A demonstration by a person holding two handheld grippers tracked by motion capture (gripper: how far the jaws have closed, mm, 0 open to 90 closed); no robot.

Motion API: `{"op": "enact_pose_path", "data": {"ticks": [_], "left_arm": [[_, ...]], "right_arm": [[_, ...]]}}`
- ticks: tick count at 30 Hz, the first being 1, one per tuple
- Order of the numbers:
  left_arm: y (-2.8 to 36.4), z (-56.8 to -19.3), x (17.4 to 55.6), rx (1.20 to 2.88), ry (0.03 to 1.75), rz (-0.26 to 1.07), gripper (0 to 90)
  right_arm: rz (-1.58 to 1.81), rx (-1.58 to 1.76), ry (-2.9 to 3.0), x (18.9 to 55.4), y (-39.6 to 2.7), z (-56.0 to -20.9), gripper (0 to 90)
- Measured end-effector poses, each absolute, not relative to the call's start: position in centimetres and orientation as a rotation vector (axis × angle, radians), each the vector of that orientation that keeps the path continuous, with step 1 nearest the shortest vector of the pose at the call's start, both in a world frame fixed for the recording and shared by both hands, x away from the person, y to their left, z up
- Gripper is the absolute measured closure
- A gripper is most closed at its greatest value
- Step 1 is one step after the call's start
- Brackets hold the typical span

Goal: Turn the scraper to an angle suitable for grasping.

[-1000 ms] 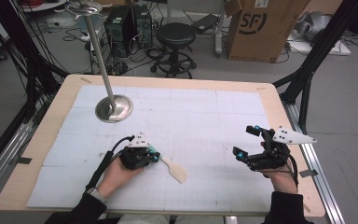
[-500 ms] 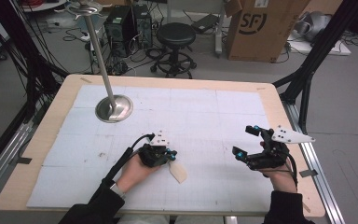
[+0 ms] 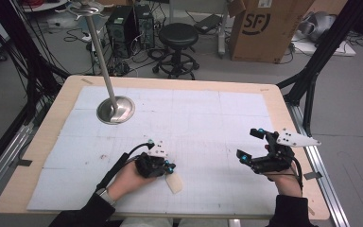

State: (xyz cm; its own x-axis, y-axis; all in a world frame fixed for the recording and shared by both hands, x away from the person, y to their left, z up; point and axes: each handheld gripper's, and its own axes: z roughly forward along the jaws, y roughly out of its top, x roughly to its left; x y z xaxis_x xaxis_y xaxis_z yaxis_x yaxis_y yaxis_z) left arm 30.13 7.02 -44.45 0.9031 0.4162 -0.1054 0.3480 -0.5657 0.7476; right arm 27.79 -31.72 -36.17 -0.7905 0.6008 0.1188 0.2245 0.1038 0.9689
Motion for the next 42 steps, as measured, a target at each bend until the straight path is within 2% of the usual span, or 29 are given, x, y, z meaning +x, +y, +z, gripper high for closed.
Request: {"op": "enact_pose_path", "data": {"ticks": [6,10,17,27,30,34,42], "left_arm": [[9.6,-44.2,28.6,2.261,0.472,0.079,89.9],[12.0,-44.3,28.0,2.246,0.501,0.027,89.9],[15.3,-44.3,26.8,2.24,0.537,0.014,89.9],[19.5,-43.0,26.9,2.149,0.66,0.068,89.8],[20.8,-43.4,26.9,2.161,0.688,0.041,89.8],[21.0,-44.2,27.0,2.21,0.674,0.036,89.8],[20.5,-44.4,28.9,2.155,0.78,0.081,89.8]], "right_arm": [[1.729,0.815,2.083,27.7,-31.8,-36.3,0.9],[1.728,0.817,2.083,27.7,-31.8,-36.3,0.9],[1.723,0.812,2.097,28.0,-31.4,-36.4,0.9],[1.737,0.801,2.1,28.3,-31.2,-36.3,0.9],[1.741,0.805,2.099,28.4,-31.2,-36.3,0.9],[1.739,0.792,2.11,28.4,-31.0,-36.3,0.9],[1.728,0.788,2.125,28.5,-30.6,-36.2,0.9]]}}
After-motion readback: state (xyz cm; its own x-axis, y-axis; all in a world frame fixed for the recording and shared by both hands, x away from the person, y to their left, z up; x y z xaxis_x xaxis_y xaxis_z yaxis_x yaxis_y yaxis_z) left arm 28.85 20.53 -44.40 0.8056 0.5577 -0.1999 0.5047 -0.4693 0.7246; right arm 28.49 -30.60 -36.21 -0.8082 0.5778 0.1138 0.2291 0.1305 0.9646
